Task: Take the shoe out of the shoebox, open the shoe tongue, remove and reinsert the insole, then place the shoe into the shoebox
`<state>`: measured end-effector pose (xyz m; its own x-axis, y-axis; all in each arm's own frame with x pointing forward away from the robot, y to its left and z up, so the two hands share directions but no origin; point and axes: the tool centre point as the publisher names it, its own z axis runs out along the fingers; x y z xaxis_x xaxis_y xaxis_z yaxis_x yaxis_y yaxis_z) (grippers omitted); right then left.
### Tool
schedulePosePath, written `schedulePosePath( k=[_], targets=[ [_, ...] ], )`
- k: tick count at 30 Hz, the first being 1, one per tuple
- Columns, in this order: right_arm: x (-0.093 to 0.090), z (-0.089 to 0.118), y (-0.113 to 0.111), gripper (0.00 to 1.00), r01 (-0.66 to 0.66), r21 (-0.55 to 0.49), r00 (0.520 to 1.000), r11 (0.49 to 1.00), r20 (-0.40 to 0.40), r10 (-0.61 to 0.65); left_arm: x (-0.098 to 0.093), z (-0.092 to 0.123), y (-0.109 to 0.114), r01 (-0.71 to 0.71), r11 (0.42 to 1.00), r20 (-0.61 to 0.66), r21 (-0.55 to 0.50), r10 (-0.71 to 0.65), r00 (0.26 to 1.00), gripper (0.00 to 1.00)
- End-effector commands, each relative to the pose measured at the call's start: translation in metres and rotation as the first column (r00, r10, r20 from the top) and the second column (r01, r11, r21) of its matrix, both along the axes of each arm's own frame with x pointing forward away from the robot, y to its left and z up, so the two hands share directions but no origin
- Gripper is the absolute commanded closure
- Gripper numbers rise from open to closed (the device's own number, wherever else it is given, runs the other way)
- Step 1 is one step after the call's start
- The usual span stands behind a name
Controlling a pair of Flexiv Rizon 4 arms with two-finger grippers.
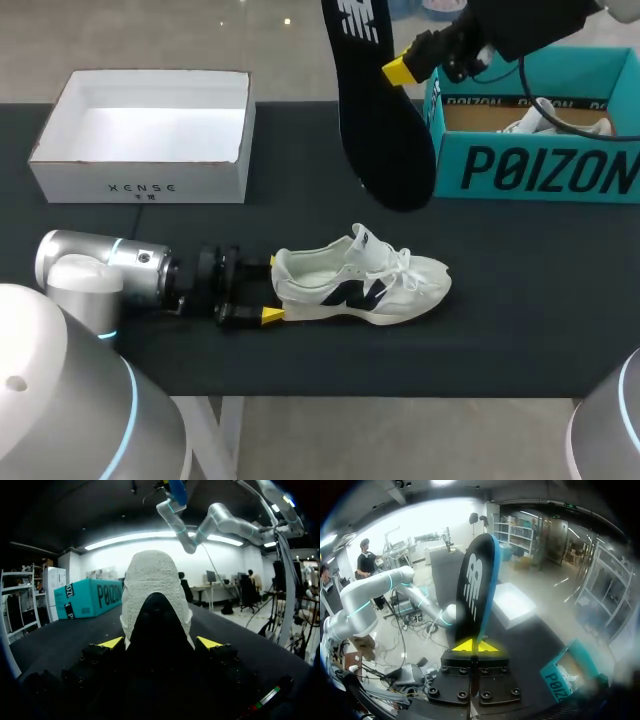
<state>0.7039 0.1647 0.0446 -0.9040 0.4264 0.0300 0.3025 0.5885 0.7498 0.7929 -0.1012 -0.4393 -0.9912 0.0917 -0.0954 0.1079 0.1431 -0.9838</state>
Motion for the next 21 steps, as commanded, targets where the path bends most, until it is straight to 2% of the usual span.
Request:
schedulePosePath(
  k=[1,19,20,21],
  targets=[
    [0.0018,0.0004,0.0024,1.00,0.001,-0.003,1.000,1.000,-0.004,-0.001,0.0000,-0.0039,-0.0010,0.000,1.000,0.000,0.002,0.000,1.000,1.00],
    [0.0018,0.0004,0.0024,1.00,0.001,-0.003,1.000,1.000,-0.004,-0.001,0.0000,-0.0043,-0.0002,0.007,1.000,-0.003,0.013,-0.007,1.000,1.00],
    [0.0018,0.0004,0.0024,1.00,0.001,-0.003,1.000,1.000,-0.004,-0.001,-0.0004,-0.0046,0.0002,0.007,1.000,-0.001,0.022,-0.006,1.000,0.96],
    [0.0018,0.0004,0.0024,1.00,0.001,-0.003,1.000,1.000,-0.004,-0.001,-0.0007,-0.0048,0.0007,0.001,1.000,0.000,0.025,-0.001,1.000,0.63]
  ],
)
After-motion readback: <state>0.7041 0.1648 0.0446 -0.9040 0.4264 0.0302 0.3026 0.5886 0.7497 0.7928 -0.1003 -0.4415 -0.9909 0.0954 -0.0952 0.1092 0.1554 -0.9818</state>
